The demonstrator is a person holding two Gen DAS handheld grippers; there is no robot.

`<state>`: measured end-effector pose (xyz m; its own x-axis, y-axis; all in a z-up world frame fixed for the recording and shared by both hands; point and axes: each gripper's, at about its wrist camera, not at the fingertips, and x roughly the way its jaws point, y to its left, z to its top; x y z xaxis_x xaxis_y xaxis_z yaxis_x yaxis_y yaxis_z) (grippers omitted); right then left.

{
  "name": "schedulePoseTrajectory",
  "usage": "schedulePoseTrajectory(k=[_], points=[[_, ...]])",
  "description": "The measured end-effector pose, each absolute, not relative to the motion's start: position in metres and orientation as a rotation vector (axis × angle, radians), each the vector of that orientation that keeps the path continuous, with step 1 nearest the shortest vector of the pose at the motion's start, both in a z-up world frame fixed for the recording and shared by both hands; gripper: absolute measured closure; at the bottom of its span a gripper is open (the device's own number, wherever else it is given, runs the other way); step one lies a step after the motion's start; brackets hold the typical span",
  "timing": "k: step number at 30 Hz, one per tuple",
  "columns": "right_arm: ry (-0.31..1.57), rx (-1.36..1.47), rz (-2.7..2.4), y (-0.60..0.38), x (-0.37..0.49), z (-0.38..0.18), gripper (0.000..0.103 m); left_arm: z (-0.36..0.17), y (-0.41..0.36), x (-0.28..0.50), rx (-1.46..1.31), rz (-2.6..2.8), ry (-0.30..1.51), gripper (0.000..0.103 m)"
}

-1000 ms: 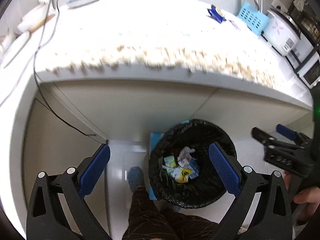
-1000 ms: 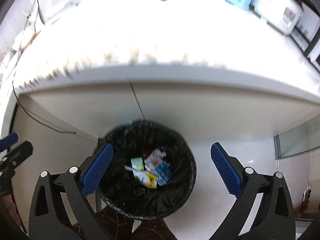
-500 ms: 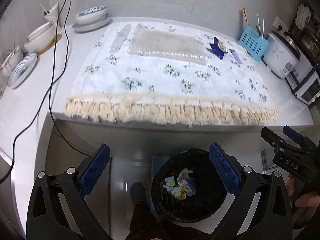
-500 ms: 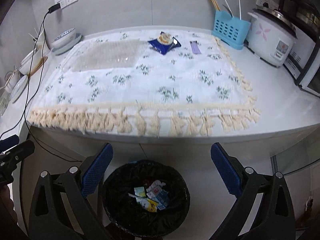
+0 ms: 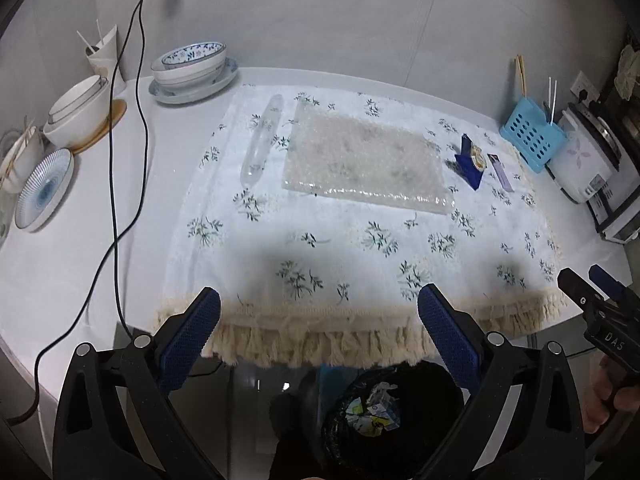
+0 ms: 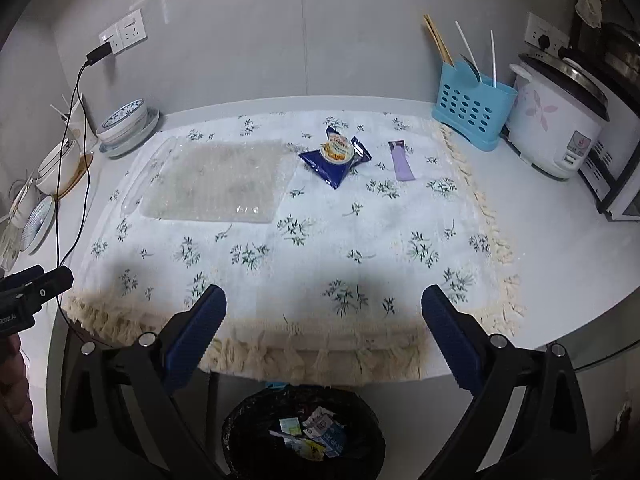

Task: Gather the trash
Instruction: 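Raise both tools toward the counter, right toward the blue cookie packet, left toward the plastic tube, then grasp the blue Classic cookie packet with the right gripper while the left grasps the clear plastic tube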

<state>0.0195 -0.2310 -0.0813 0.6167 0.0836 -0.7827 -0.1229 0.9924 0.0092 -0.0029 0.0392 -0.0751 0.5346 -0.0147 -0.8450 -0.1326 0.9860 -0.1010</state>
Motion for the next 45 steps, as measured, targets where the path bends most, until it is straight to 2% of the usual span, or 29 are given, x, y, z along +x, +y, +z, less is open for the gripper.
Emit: schedulePoseTrajectory(k=[8, 24, 33, 35, 40, 45], points=[[0.908, -0.027, 0.113, -0.225, 0.078, -0.074, 0.009, -0.072, 0.073, 0.057, -0.177, 0.087, 1.021, 0.006], [1.053, 0.101, 0.043, -0.221, 0.218, -0.101, 0.009, -0.118, 0.132, 0.191, -0.188, 0.111, 1.115, 0.007], [1.203, 0.173, -0.037, -0.221, 0.280, -0.148, 0.021, -0.160, 0.146, 0.244, -0.185, 0.107, 1.211, 0.013], [1.231, 0.179, -0.052, -0.219, 0.289, -0.157, 0.027, -0.171, 0.148, 0.249, -0.184, 0.111, 1.233, 0.016], [1.262, 0.237, -0.076, -0.223, 0.298, -0.170, 0.032, -0.182, 0.154, 0.257, -0.182, 0.127, 1.252, 0.023], [1.302, 0.291, -0.078, -0.224, 0.308, -0.184, 0.041, -0.181, 0.155, 0.260, -0.175, 0.134, 1.247, 0.034]])
